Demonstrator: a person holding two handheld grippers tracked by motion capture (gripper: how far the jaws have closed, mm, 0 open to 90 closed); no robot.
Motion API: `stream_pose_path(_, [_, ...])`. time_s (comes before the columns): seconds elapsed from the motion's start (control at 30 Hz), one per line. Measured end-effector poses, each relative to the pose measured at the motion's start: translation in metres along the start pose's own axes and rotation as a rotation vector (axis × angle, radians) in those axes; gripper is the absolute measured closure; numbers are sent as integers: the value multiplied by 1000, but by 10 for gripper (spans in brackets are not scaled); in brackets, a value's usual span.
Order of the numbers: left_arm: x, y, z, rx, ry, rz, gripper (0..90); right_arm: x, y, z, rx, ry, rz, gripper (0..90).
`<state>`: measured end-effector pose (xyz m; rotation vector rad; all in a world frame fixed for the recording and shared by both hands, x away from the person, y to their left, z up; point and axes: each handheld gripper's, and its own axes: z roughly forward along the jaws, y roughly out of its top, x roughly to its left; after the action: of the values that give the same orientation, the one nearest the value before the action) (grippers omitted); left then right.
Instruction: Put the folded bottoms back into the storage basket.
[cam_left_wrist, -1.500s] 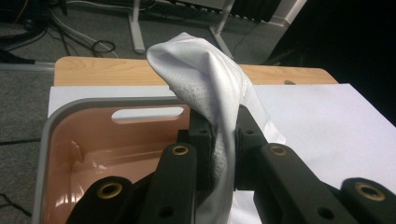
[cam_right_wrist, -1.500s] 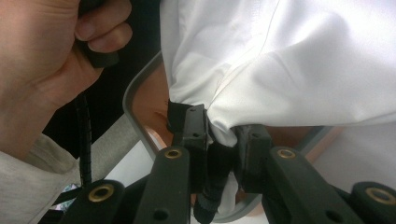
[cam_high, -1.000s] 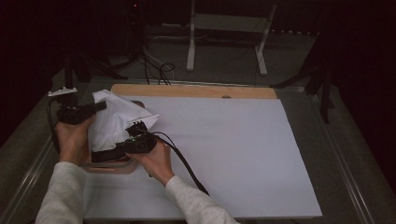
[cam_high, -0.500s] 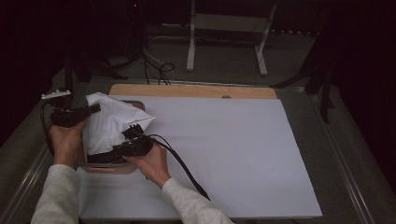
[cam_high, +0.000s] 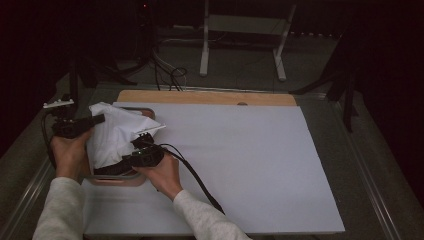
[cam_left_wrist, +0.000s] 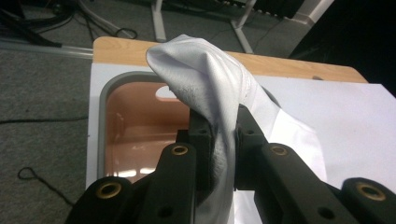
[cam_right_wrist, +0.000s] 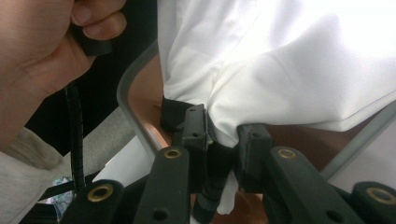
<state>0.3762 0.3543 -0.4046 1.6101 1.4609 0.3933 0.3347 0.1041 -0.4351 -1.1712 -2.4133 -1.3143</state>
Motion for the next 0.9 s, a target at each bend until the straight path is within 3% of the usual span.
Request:
stream_pose_path(0.1, [3,-3,1,11,21,-3,814,-1,-1,1,1,-2,-1,765])
stream_pose_path(0.17, [5,-5,2,16,59,-8,771,-1,-1,2,0,-12,-10,741])
stream_pose_path(0.23, [8,-6,2,6,82,-39,532,-3,-3,2,-25,-22,-33,552])
stream_pose_path(0.27, [9,-7,3,-5,96,-45,414,-4,-4,1,-60,-17,-67,464])
stream_pose_path(0.33, [7,-7,3,-7,151,-34,173,-5,-6,-4,-121,-76,-128,325])
stream_pose_path(0.37, [7,-7,3,-13,163,-31,122,-6,-6,-6,-142,-85,-139,296])
stream_pose_path(0.43, [7,-7,2,-17,149,-21,3,-10,-5,-10,-147,-77,-114,265])
stream_pose_path(0.7, [3,-8,-1,-60,152,5,1,-18,-3,-22,-171,-66,-100,182])
stream_pose_path(0.9, [-9,-9,-1,-90,121,80,1,-22,-3,-31,-188,-68,-142,150])
